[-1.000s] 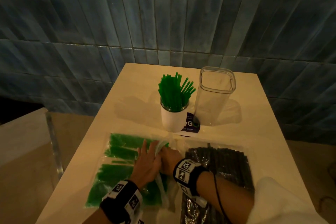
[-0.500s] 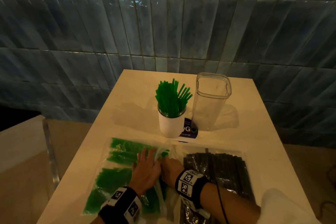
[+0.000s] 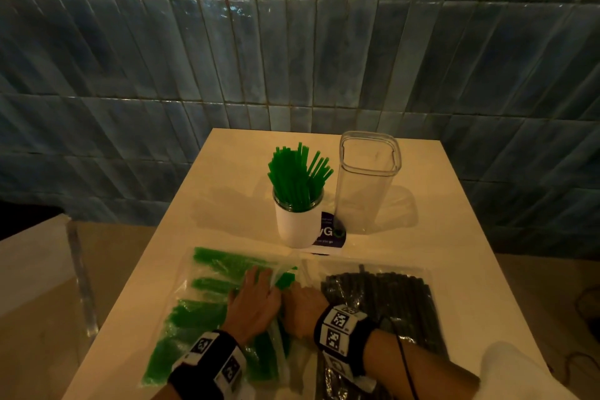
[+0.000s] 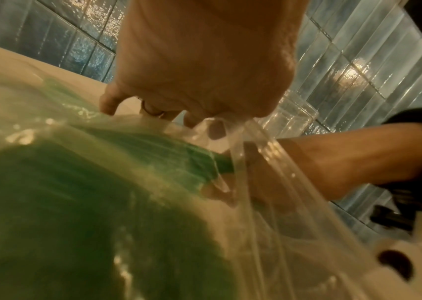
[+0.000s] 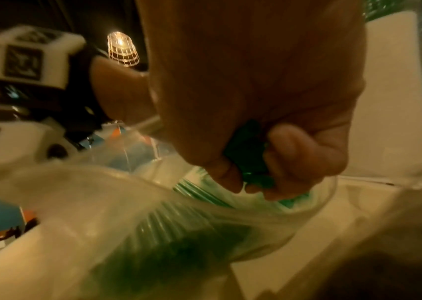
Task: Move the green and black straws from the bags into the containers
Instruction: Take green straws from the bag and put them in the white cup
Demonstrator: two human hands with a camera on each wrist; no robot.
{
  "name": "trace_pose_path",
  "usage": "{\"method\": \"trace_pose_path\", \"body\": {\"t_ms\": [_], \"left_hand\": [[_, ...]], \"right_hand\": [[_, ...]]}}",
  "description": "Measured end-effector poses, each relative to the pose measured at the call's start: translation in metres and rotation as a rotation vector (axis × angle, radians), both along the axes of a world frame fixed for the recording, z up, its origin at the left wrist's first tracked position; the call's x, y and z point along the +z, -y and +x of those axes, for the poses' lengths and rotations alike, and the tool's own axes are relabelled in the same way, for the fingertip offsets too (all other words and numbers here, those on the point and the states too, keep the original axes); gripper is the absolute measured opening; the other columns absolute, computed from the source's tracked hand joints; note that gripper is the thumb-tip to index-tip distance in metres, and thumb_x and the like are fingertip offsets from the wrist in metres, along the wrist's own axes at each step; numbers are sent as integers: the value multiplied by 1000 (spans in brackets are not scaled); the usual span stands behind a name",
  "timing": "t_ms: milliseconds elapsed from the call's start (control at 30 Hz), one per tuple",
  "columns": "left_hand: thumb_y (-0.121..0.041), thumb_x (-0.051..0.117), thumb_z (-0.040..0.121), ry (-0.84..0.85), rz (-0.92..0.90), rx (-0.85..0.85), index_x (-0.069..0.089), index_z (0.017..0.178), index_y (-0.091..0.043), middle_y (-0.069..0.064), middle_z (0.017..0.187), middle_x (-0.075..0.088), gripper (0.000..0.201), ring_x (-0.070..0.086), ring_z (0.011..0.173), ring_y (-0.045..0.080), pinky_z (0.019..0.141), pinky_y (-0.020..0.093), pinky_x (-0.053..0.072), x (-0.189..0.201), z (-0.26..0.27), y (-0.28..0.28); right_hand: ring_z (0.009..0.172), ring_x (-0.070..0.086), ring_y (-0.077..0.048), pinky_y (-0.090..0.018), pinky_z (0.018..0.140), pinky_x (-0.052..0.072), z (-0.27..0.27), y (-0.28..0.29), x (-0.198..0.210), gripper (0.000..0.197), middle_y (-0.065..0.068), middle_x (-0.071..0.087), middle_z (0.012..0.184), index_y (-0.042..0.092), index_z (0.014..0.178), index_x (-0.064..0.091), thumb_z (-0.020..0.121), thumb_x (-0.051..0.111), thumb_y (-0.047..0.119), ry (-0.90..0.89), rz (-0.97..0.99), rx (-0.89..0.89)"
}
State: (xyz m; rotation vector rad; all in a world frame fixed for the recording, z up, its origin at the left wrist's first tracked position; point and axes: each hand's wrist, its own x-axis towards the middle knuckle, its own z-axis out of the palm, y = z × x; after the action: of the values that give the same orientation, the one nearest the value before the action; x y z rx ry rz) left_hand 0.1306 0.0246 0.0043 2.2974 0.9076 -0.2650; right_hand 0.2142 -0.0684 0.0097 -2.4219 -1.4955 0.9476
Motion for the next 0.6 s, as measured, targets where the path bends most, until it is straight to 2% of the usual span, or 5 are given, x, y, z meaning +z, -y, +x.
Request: {"method": "trace_pose_path", "body": {"t_ms": [133, 333, 433, 533, 600], "left_hand": [[-31, 21, 100, -11, -10, -8, 26, 142, -27, 0, 154, 19, 42, 15, 142, 22, 114, 55, 10, 8, 4, -5], [-29, 26, 100, 59, -128, 3, 44, 131, -25, 3, 138, 43, 36, 41, 124, 22, 109, 44, 27, 9, 2, -16], [-28, 25, 102, 35, -145, -10, 40, 137, -20, 6, 145, 37, 39, 35, 131, 25, 112, 43, 24, 15, 1, -13], [-26, 22, 103, 22, -124, -44, 28, 144, -15, 6, 154, 20, 43, 18, 141, 23, 115, 38, 13, 15, 0, -9], [-28, 23, 103, 19, -83, -47, 27, 144, -14, 7, 155, 16, 44, 18, 142, 23, 114, 36, 15, 12, 0, -9]], "right_hand": [[94, 61, -31, -38, 82, 46, 2, 14, 17, 22, -16, 62, 105, 1, 102, 58, 96, 44, 16, 213, -33, 88], [105, 57, -32, -41, 88, 43, 24, 47, 42, 26, -15, 58, 116, 4, 115, 52, 93, 44, 15, 341, -152, 114], [107, 56, -28, -38, 90, 46, 38, 66, 47, 32, -13, 56, 120, 7, 124, 47, 93, 47, 15, 284, -180, 40], [107, 56, -25, -35, 89, 45, 51, 86, 53, 35, -11, 55, 120, 11, 130, 43, 96, 46, 20, 253, -219, 15], [105, 57, -25, -32, 85, 44, 58, 102, 57, 34, -11, 56, 119, 14, 129, 43, 97, 44, 23, 255, -232, 6]]}}
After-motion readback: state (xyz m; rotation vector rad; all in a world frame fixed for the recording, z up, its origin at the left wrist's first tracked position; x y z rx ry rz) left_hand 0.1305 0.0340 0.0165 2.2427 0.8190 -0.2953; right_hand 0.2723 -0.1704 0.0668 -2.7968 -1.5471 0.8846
